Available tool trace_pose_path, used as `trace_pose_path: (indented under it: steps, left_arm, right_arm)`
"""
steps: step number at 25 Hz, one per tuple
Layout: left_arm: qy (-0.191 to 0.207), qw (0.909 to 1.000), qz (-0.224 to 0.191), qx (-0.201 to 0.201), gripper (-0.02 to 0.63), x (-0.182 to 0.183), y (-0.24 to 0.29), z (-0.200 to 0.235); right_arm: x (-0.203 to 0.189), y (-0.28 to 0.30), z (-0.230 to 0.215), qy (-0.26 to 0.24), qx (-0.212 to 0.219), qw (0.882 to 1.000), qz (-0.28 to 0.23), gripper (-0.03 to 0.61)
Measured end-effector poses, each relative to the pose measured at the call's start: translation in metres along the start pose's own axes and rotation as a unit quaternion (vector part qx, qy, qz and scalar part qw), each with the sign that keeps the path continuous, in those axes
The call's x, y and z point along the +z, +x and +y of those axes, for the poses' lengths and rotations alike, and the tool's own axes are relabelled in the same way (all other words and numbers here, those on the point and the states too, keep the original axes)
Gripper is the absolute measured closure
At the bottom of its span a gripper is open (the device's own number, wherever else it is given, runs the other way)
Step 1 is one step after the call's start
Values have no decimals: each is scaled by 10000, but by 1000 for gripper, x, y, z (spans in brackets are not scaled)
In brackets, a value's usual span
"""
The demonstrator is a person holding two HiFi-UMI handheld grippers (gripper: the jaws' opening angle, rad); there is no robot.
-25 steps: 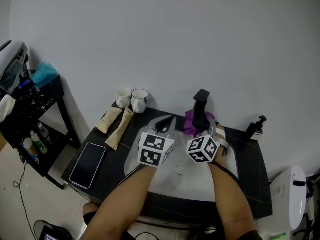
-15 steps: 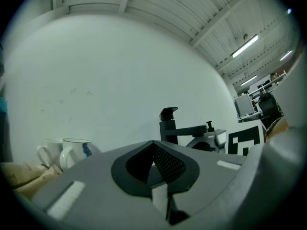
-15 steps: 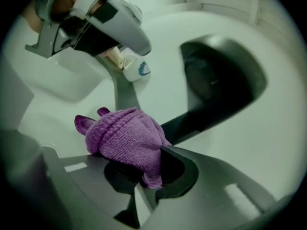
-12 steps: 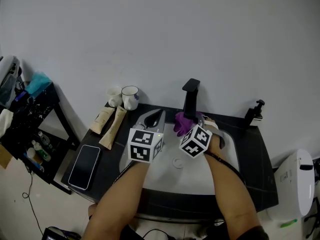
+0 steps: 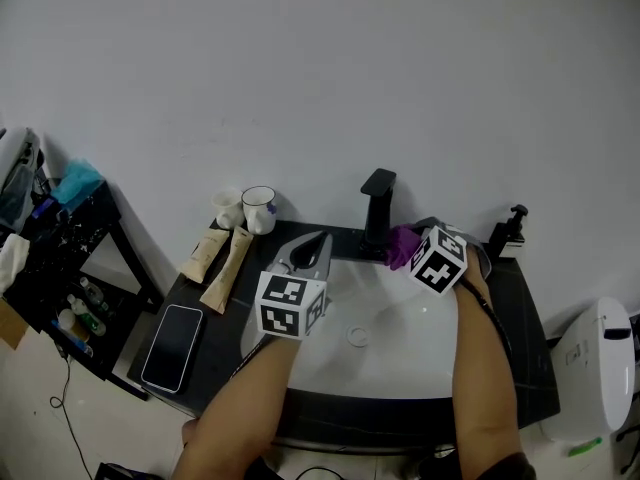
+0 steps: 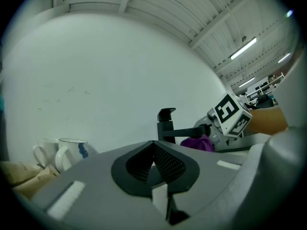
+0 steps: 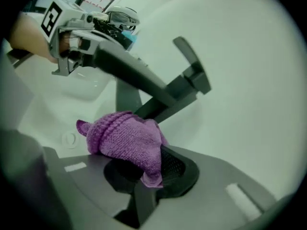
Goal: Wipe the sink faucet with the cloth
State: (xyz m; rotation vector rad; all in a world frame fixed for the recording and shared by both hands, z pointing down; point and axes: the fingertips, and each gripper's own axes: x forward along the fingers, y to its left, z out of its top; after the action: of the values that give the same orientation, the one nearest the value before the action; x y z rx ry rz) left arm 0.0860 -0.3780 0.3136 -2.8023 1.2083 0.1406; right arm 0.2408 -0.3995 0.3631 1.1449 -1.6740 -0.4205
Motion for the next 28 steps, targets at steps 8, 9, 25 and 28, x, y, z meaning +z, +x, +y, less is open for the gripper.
trace_pose_path:
  steps: [8, 9, 25, 28]
  left_arm:
    - [-100, 9997, -204, -134, 597, 6, 3, -2]
    - [-97, 9996, -208, -144, 597, 6, 4, -2]
    - [63, 9999, -153, 1, 597, 6, 3, 2]
    - [78, 9999, -128, 17, 597, 6, 3, 3]
  right_arm:
    - [45, -89, -118, -108, -3567, 9291, -974, 520]
    - [49, -97, -122, -70, -3723, 9219, -1065, 520]
    - [5, 23, -10, -706, -1046, 9920, 67, 520]
    - [-8, 44, 18, -737, -528, 9956, 254, 525]
